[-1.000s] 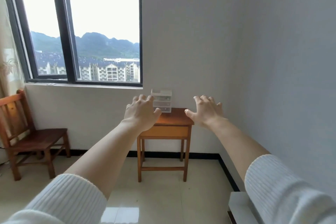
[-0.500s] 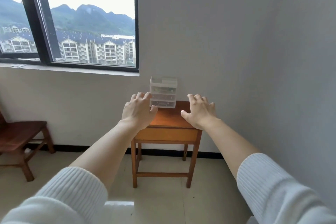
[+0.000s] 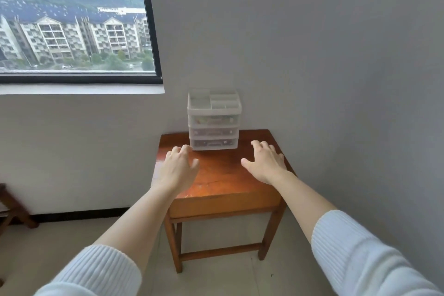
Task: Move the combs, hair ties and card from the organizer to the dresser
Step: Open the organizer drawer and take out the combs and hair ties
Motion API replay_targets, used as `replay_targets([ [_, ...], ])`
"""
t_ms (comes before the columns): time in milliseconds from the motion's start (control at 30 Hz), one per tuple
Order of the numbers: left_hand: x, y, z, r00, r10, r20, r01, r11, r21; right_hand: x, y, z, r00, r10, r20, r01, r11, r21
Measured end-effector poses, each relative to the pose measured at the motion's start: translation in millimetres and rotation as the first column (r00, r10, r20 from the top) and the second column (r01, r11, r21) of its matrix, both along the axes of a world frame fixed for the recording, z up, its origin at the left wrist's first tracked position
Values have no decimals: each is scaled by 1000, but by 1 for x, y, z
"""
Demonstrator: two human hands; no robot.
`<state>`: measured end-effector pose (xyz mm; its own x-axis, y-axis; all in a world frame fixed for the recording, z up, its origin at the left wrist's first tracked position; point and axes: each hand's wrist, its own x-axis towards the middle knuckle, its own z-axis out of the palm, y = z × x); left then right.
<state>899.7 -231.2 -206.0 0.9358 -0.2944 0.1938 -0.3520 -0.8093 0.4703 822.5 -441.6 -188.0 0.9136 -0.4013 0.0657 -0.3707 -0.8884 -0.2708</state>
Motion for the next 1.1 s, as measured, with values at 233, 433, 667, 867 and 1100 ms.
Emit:
replay_targets([
  [233, 131, -60, -44, 994, 34, -103, -43, 996, -84, 139, -62, -33, 1000, 3, -2, -3, 991, 136],
  [433, 209, -108, -76, 949, 152, -276, -225, 940, -257, 227, -109, -60, 998, -42, -40, 54, 918, 392],
  [667, 257, -129, -79, 991, 108, 79, -86, 966, -242, 282, -93, -82, 986, -144, -89, 134, 342, 930],
  [867, 283, -113, -86, 945, -152, 289, 136, 988, 75, 307, -63, -87, 906, -339, -255, 135, -341, 931],
  [1100, 284, -111, -81, 937, -229, 262, 223, 973, 53, 303, -45, -93, 843, -454, -289, 35, -491, 871],
])
